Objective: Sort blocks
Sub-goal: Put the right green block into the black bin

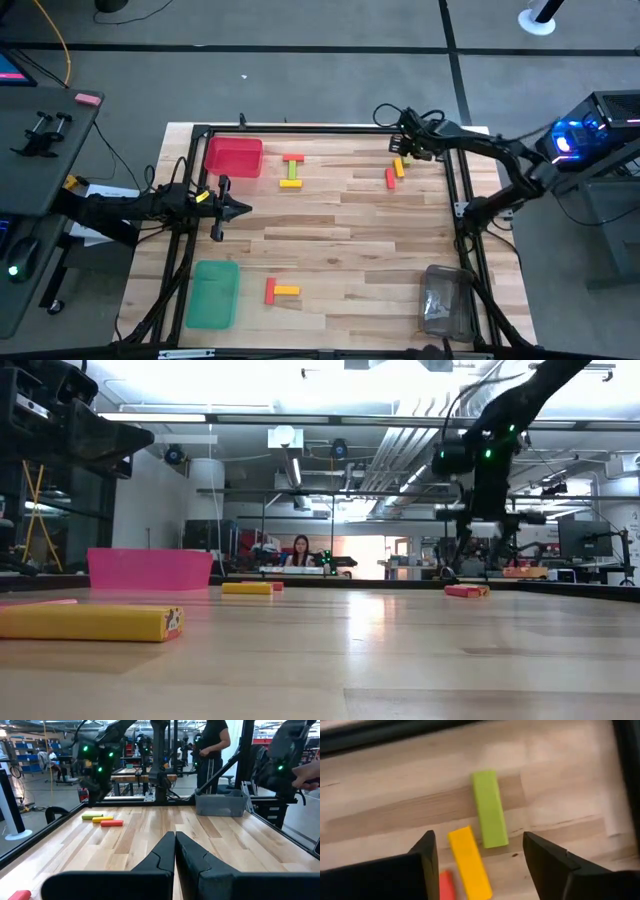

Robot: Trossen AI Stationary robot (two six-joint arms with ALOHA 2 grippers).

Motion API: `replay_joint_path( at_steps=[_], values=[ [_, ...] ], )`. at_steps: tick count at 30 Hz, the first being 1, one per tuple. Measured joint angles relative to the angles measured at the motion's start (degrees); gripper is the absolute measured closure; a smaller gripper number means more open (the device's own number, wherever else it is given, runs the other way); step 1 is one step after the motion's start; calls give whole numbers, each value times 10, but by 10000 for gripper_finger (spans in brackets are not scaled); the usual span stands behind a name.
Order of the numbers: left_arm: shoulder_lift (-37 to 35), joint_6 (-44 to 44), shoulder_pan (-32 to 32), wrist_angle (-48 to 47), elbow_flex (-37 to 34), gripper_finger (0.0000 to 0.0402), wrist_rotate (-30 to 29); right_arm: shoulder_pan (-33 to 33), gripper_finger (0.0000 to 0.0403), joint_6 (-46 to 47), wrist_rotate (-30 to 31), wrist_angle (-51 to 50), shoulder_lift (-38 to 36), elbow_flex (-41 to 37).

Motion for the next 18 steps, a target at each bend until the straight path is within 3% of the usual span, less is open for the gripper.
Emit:
replay_joint_path(
  at_steps=[5, 18],
  values=[
    [0, 0, 0, 0, 0, 401, 0, -30, 215, 9, -40, 12, 44, 0],
    [0, 0, 0, 0, 0, 401, 0, -54, 222, -10, -10, 46, 78, 0]
  ],
)
